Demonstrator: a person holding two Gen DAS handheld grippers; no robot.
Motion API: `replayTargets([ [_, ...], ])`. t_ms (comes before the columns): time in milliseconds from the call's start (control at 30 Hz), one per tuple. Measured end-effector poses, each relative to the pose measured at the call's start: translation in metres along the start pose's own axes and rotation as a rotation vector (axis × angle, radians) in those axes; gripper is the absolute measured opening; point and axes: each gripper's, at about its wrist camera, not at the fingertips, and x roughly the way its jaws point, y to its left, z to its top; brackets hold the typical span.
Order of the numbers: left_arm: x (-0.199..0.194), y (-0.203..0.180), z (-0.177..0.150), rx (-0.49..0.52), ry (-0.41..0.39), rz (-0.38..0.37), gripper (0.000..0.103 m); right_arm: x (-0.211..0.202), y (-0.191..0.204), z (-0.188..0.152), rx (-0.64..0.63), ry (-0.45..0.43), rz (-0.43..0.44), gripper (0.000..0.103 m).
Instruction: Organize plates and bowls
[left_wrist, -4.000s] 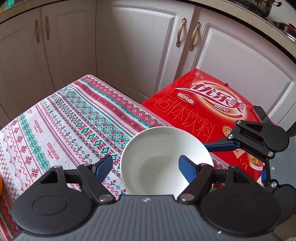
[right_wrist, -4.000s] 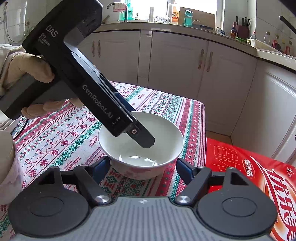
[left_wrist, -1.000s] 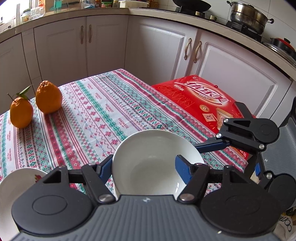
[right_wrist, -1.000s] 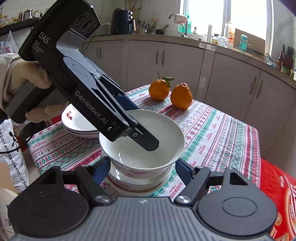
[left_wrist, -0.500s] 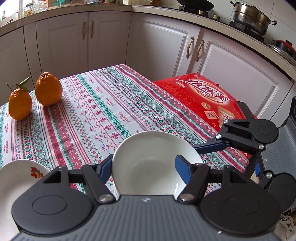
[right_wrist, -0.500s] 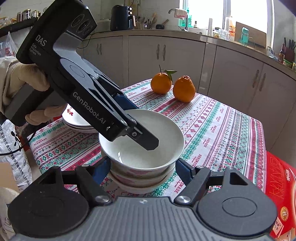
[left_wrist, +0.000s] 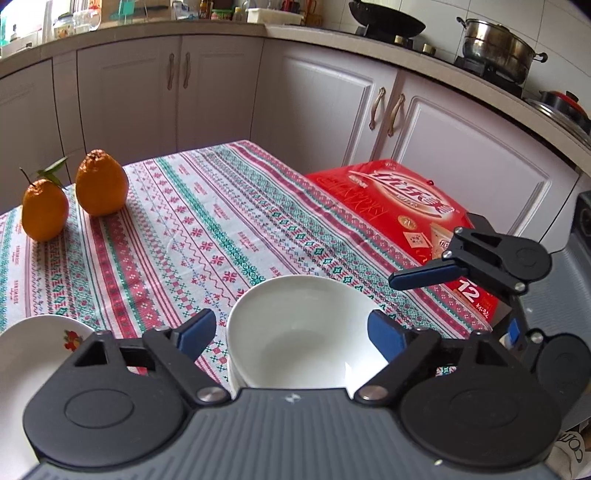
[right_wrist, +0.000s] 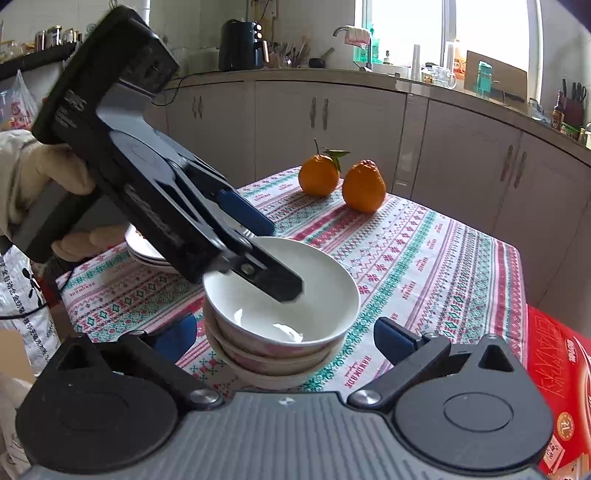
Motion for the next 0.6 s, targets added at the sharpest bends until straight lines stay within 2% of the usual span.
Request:
replayTargets([
  [167, -0.020, -0.003, -0.005, 0.022, -0.041, 0.017, 0.094, -0.004, -0.004, -0.006, 0.051, -0.029, -0.017, 0.103],
  [267, -0.032, -0.009, -0.011, 0.058, -0.060, 0.039, 0.094, -0.008, -0.003, -0.012, 0.004, -0.055, -0.022, 0.103],
  [367, -0.041, -0.013, -0.020, 0.091, -0.073, 0.055, 0.098, -0.007, 0.001, -0.015, -0.075, -0.002, -0.061, 0.103],
  [600, -0.044, -0.019, -0.048, 0.143, -0.040, 0.070, 0.099, 0.000, 0.005, -0.026, -0.139, 0.086, -0.050, 0.103],
])
